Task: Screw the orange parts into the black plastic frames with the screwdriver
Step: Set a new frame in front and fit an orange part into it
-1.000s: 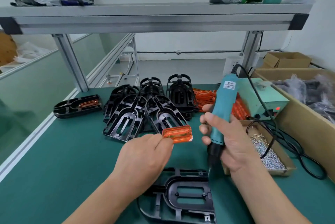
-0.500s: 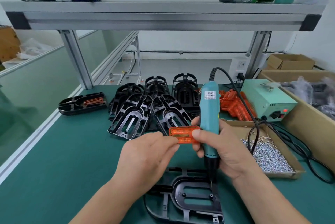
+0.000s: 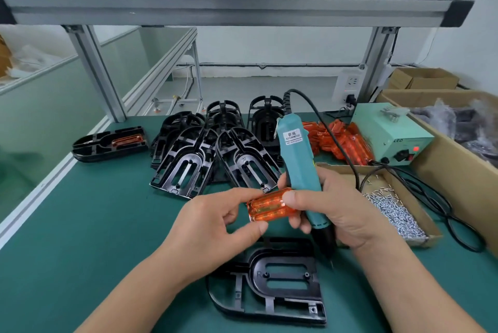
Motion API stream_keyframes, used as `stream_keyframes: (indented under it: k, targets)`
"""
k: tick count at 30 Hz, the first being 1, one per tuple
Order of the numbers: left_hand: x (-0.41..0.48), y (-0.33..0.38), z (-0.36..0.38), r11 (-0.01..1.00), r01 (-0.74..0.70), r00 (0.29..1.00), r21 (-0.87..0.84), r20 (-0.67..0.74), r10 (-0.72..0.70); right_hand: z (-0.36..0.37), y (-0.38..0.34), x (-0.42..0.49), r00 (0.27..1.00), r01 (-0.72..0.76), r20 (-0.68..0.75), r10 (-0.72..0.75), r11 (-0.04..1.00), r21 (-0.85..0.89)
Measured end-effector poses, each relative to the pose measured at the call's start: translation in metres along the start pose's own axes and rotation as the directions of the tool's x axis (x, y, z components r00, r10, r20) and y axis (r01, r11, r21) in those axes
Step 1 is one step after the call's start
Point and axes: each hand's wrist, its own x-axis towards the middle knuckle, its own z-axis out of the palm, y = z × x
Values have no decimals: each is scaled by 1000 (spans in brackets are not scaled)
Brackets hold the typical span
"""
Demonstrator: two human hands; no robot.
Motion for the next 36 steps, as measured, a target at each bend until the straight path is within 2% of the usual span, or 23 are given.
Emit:
stream_keyframes:
  k: [4,8,11,17,27,36]
  targets:
    - [-2,7,-10,999,27,993,40,112,-31,-5,-3,4,994,36,-107,-33,999,21]
    - [-6,18,-11,970,-141,952,200,297,77,-12,-4,6,970,83,-236,-48,986,141]
    - [-8,24,-6,928,-237,933,288,335,134,-17,-5,7,961,109,-271,-57,978,179]
    - [-8,27,-2,854,-330,917,402,353,188,-18,-5,6,963,112,-261,-58,974,198]
    - [-9,24,-7,925,-289,906,247,384,180,-18,-7,4,963,128,-259,-72,970,206]
    - [-7,34,12,794,-511,825,330,447,345,-18,-8,3,958,150,-274,-83,962,230]
